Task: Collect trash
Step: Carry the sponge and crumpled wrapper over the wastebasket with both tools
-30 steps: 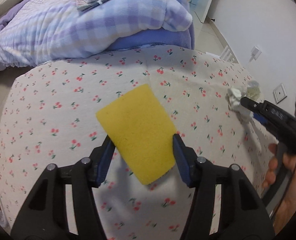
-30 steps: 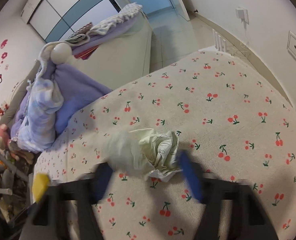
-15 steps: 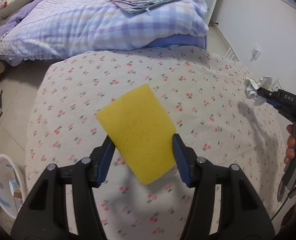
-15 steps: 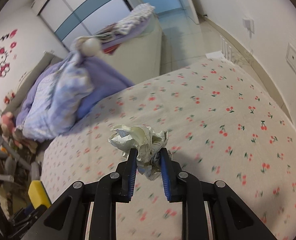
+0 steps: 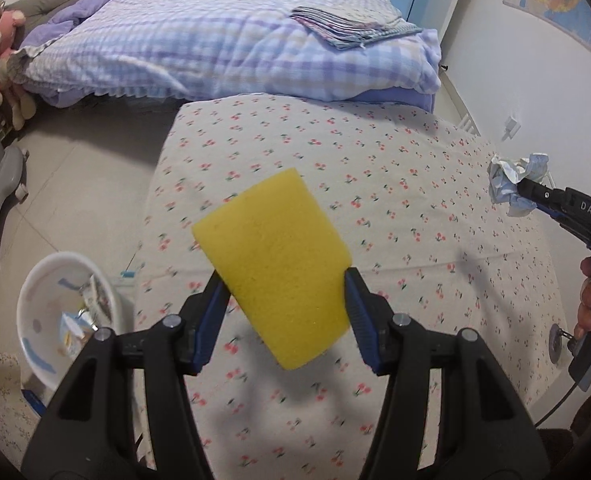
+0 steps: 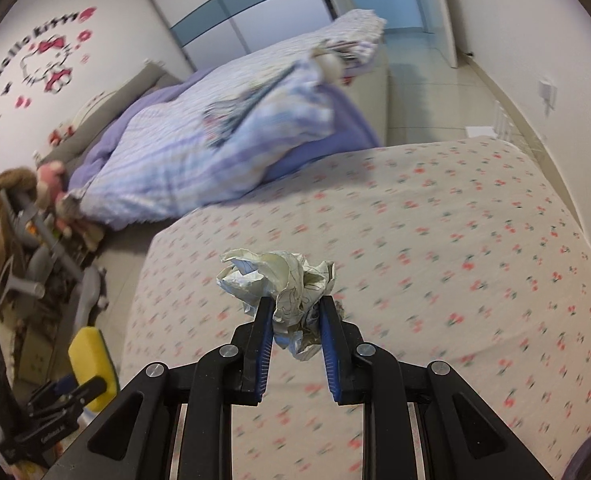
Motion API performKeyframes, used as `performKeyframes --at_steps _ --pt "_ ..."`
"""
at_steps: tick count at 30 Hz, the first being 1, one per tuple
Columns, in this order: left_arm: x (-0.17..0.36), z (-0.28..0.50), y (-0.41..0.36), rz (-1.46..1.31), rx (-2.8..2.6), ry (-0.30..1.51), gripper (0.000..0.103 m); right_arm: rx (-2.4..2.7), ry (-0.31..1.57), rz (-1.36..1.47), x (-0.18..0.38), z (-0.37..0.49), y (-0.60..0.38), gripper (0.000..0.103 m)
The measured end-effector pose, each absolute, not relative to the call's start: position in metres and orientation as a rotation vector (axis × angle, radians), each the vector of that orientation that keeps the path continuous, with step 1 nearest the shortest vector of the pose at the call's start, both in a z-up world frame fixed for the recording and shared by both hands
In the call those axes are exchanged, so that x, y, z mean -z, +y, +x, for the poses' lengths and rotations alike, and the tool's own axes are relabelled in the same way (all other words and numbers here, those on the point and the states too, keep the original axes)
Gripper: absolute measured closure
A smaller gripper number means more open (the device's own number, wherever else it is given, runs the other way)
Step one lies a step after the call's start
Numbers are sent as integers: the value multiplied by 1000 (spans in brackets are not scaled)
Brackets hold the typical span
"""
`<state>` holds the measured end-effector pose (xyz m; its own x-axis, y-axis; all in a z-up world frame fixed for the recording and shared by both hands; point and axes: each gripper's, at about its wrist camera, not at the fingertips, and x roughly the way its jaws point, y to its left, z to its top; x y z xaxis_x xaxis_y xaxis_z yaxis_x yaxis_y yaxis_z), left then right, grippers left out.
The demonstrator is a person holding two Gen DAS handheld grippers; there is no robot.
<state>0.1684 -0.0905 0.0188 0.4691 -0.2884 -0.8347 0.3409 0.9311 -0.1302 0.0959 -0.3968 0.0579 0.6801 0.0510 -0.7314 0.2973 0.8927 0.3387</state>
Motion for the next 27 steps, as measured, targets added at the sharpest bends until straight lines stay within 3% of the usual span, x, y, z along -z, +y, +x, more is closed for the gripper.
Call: performKeyframes --at_steps 27 --pt "11 157 121 -168 173 1038 44 -278 953 260 -38 130 -165 80"
